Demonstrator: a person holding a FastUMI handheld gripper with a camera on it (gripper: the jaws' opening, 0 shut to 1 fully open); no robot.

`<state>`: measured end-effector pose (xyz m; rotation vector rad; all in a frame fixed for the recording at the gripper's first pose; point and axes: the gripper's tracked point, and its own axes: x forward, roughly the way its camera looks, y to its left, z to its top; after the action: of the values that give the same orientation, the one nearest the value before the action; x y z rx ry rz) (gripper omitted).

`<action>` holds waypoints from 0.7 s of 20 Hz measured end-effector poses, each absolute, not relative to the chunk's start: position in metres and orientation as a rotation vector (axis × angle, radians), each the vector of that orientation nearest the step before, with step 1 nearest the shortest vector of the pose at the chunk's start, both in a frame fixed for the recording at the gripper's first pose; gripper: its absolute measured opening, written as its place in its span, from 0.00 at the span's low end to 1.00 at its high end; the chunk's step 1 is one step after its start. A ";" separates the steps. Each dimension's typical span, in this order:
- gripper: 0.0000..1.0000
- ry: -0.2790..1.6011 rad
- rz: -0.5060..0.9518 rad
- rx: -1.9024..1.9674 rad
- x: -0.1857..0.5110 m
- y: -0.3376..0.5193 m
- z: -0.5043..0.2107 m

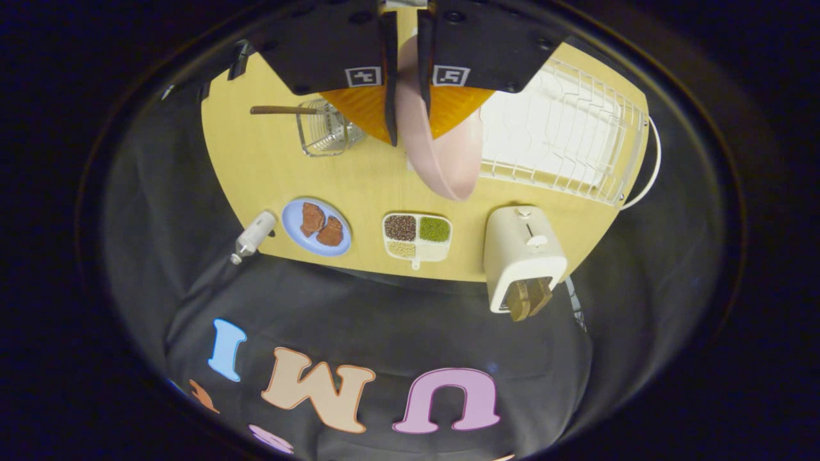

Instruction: Take the plate from the dish rack, then take the spoon from the basket and place it into the plate.

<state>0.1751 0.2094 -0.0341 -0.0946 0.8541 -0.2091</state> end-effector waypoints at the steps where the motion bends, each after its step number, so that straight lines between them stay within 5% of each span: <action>1: 0.15 0.851 -0.210 -0.084 0.176 0.209 -0.035; 14: 0.15 0.856 -0.257 -0.029 0.169 0.212 -0.032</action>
<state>0.1694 0.2115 -0.0316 -0.0290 0.8556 -0.2571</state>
